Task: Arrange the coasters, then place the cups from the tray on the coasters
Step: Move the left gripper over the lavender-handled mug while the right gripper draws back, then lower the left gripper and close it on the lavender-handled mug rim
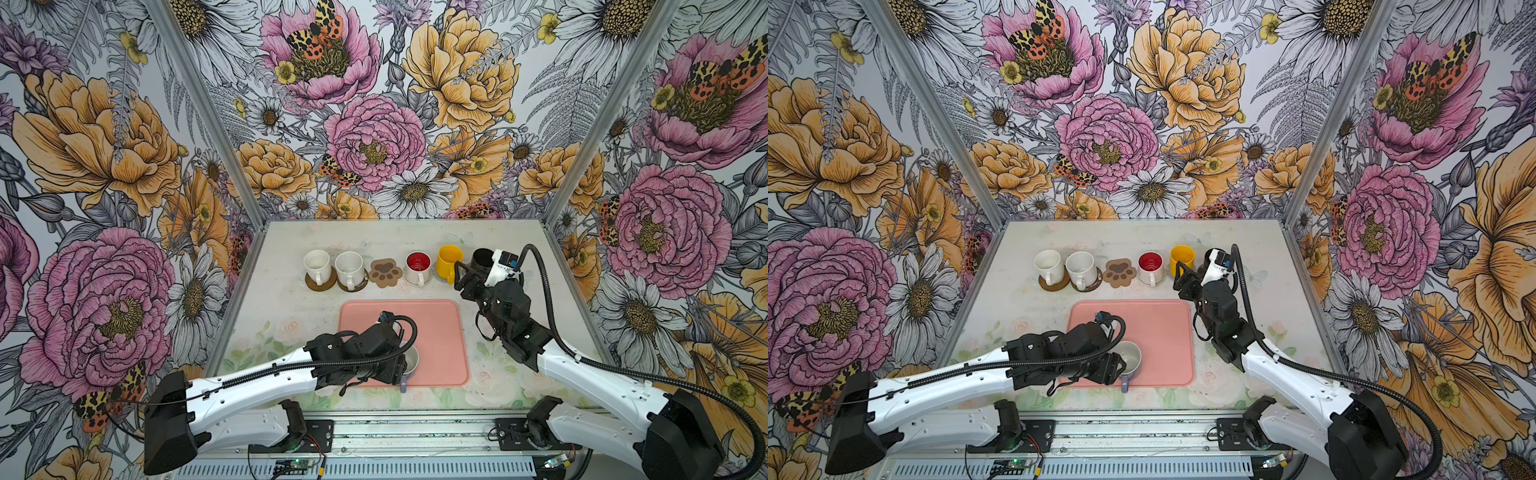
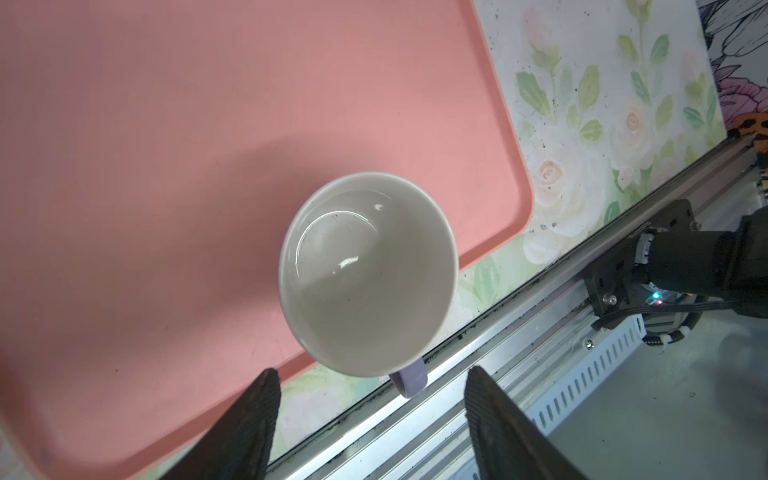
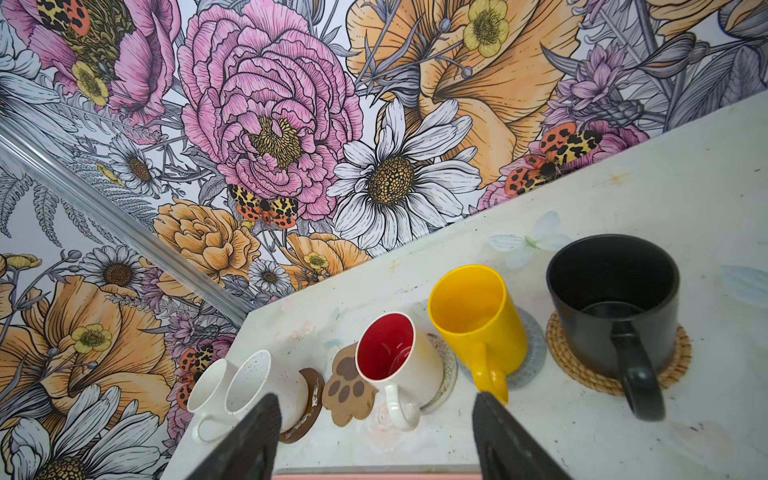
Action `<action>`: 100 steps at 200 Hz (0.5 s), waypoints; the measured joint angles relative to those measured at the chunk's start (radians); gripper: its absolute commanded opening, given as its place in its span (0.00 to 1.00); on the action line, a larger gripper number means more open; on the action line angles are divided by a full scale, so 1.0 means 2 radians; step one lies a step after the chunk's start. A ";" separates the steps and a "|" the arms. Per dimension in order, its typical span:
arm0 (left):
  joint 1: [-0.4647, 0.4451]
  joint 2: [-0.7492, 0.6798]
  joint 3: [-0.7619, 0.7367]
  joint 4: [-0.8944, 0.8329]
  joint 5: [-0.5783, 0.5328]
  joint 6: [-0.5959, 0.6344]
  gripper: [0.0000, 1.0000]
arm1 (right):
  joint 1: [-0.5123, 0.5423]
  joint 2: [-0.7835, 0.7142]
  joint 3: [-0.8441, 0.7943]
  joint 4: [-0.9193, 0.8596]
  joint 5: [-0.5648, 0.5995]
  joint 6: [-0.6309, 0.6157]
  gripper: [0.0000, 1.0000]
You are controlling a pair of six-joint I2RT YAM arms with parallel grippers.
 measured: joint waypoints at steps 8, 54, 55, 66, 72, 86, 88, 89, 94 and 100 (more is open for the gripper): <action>-0.006 0.004 0.000 -0.002 0.002 -0.005 0.72 | 0.000 0.000 0.000 -0.002 0.000 0.000 0.75; -0.030 0.022 0.000 -0.006 0.010 -0.030 0.72 | 0.000 0.000 0.000 -0.004 0.000 0.000 0.74; -0.031 0.023 0.000 -0.005 0.010 -0.031 0.72 | 0.000 0.000 0.000 -0.004 0.000 0.000 0.74; -0.033 0.025 0.000 -0.006 0.010 -0.038 0.72 | 0.000 0.000 0.000 -0.006 0.000 0.000 0.74; -0.033 0.027 0.000 -0.006 0.010 -0.042 0.72 | 0.000 0.000 0.000 -0.007 0.000 0.000 0.74; -0.035 0.030 0.000 -0.006 0.009 -0.050 0.72 | 0.000 0.000 0.000 -0.008 0.000 0.000 0.74; -0.035 0.031 0.000 -0.006 0.009 -0.051 0.72 | 0.000 0.000 0.000 -0.009 0.000 0.000 0.74; -0.035 0.031 0.000 -0.006 0.009 -0.052 0.72 | -0.001 0.000 0.000 -0.009 0.000 0.000 0.74; -0.037 0.033 0.000 -0.005 0.009 -0.055 0.72 | -0.001 0.000 0.000 -0.010 0.000 0.000 0.75; -0.039 0.036 0.000 -0.006 0.009 -0.059 0.72 | -0.002 0.000 0.000 -0.011 0.000 0.000 0.75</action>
